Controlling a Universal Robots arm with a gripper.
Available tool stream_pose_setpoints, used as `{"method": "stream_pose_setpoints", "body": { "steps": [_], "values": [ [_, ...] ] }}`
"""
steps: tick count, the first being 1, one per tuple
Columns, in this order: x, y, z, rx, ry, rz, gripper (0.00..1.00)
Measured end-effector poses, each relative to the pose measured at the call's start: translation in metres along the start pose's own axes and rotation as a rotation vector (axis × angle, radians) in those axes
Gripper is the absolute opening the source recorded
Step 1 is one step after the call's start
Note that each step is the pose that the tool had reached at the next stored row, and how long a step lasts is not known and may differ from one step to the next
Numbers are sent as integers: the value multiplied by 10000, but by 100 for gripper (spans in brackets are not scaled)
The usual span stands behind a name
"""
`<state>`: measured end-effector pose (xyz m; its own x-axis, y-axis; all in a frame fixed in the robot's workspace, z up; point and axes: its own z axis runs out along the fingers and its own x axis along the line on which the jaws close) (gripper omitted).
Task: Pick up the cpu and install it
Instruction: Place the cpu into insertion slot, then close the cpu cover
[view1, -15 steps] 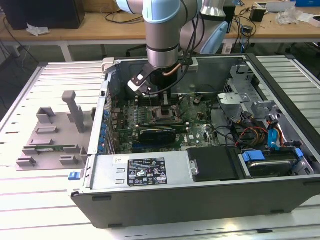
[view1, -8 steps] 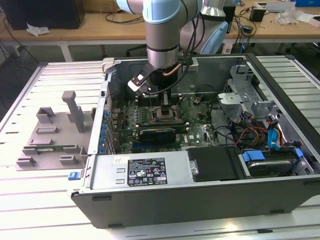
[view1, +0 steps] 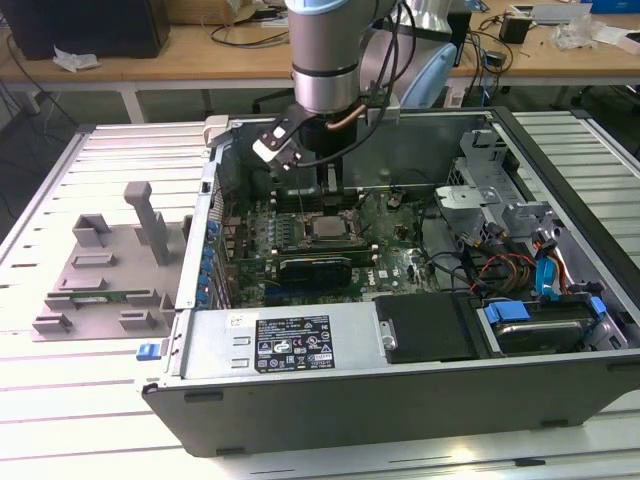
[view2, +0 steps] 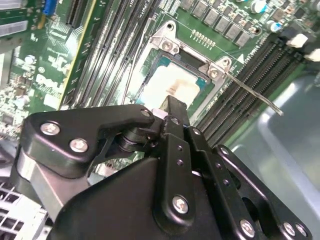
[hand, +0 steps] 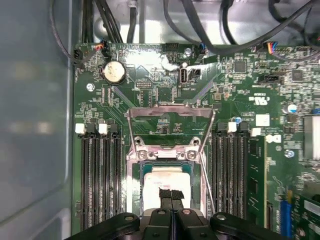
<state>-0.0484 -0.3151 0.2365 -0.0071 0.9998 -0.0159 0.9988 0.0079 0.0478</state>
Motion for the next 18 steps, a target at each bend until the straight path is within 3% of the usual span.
{"method": "stream_pose_setpoints", "body": {
  "steps": [5,18],
  "values": [
    [8,9,-182,0,-25,-2,11],
    [8,9,-183,0,-26,1,11]
  ]
}}
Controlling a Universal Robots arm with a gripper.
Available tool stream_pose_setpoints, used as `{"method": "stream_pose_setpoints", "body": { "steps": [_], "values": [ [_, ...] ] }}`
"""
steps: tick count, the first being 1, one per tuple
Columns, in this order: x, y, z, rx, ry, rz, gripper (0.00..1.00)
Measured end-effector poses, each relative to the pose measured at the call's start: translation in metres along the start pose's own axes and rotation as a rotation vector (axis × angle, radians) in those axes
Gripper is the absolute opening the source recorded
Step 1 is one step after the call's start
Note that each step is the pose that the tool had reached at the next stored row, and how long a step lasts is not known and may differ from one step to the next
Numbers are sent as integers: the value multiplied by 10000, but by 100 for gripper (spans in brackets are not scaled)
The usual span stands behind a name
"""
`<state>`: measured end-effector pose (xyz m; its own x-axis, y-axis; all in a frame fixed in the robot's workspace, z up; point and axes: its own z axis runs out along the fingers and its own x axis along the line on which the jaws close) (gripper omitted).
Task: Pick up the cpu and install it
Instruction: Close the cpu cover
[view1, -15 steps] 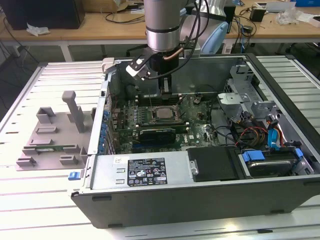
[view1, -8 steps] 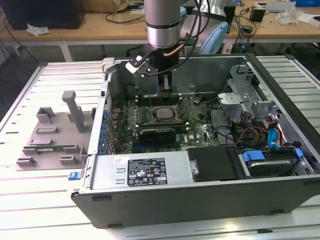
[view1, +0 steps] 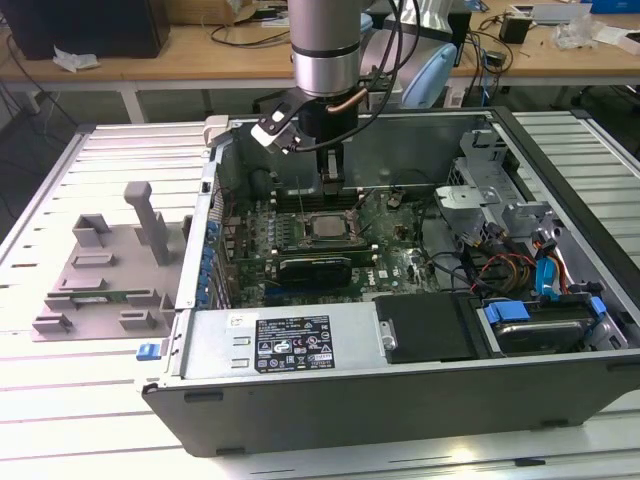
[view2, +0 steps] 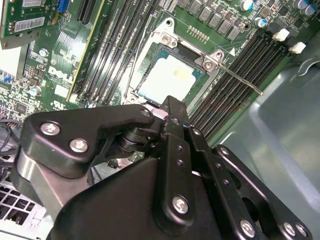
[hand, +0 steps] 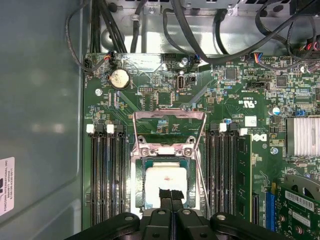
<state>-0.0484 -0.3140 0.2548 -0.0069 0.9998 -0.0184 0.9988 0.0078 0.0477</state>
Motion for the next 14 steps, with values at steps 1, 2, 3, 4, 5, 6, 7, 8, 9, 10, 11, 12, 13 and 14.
{"method": "stream_pose_setpoints", "body": {
  "steps": [1,2,3,4,5,6,7,8,9,10,11,12,13,14],
  "values": [
    [0,0,0,0,0,0,11],
    [0,0,0,0,0,0,11],
    [0,0,-6,2,-2,1,11],
    [0,1,-17,1,-2,1,11],
    [0,1,-24,0,0,1,11],
    [-1,1,-35,0,-1,1,11],
    [-1,2,-41,0,-1,1,11],
    [-1,2,-47,0,0,1,11],
    [-1,3,-62,0,0,1,11],
    [-1,3,-77,1,0,1,11],
    [-2,5,-107,0,0,1,11],
    [-3,7,-138,1,0,1,11],
    [-3,7,-158,0,0,1,11],
    [-3,8,-175,0,0,1,11]
  ]
}}
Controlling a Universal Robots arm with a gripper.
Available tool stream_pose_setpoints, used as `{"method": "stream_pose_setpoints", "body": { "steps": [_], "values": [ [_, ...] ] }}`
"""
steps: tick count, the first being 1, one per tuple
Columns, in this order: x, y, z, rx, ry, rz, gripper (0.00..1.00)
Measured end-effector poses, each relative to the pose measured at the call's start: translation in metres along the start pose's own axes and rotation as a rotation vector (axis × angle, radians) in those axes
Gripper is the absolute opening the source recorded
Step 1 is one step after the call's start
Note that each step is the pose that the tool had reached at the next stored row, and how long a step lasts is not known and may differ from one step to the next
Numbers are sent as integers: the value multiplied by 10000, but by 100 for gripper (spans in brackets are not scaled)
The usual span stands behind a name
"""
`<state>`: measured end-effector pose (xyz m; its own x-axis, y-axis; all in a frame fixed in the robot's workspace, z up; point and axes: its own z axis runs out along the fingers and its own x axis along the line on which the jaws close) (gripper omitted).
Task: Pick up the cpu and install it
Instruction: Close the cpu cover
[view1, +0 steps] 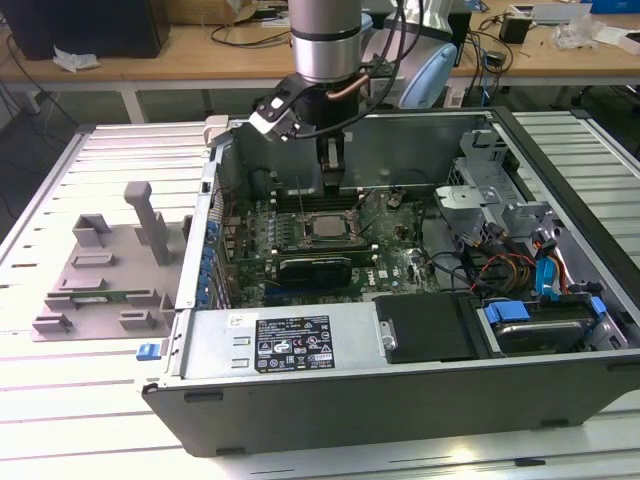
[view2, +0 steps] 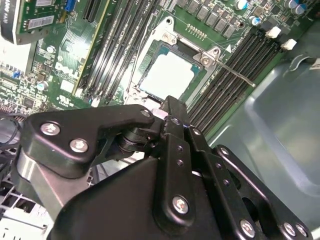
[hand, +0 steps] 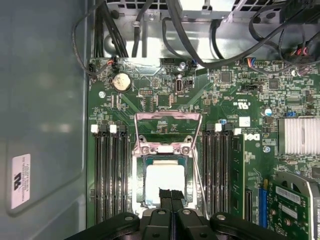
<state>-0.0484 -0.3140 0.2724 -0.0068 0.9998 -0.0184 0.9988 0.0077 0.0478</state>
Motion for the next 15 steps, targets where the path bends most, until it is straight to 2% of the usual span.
{"method": "stream_pose_setpoints", "body": {
  "steps": [6,12,15],
  "values": [
    [-2,6,-136,1,-1,0,11],
    [-3,9,-148,1,0,-2,11],
    [-3,45,-147,1,-1,0,11]
  ]
}}
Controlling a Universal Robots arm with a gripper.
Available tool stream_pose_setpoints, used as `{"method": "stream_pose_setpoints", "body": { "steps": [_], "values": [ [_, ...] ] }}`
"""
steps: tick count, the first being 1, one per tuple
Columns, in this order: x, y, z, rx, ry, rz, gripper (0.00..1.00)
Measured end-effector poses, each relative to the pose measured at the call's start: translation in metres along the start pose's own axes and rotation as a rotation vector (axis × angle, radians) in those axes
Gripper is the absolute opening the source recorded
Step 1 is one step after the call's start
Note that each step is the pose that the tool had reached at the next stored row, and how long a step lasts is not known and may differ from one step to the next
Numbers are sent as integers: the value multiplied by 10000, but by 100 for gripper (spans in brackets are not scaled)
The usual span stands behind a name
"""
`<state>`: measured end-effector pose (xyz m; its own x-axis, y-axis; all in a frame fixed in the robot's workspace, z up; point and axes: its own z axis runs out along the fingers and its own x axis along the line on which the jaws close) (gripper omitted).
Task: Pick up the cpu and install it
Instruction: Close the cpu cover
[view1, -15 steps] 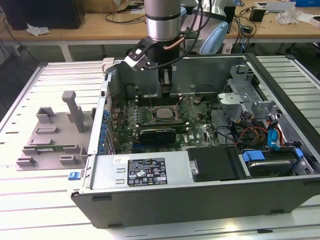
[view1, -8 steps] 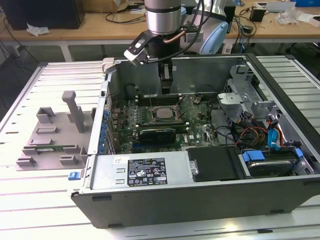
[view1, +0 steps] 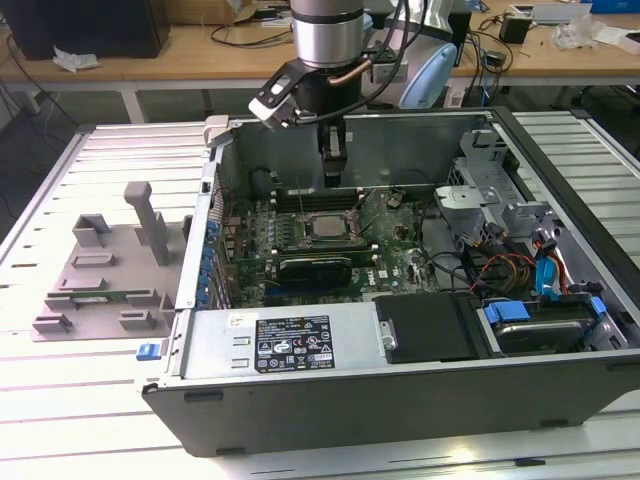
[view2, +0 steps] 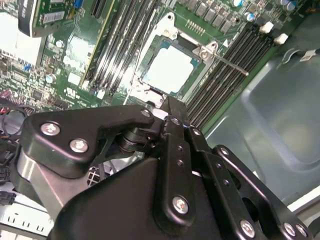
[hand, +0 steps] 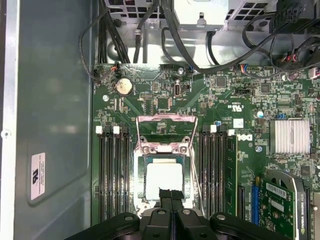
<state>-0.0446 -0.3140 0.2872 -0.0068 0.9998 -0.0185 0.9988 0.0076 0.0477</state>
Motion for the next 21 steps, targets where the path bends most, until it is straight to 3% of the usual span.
{"method": "stream_pose_setpoints", "body": {
  "steps": [11,15,21],
  "values": [
    [-2,323,16,-1,0,0,11],
    [-4,480,23,0,0,-1,11],
    [-5,791,38,0,1,0,11]
  ]
}}
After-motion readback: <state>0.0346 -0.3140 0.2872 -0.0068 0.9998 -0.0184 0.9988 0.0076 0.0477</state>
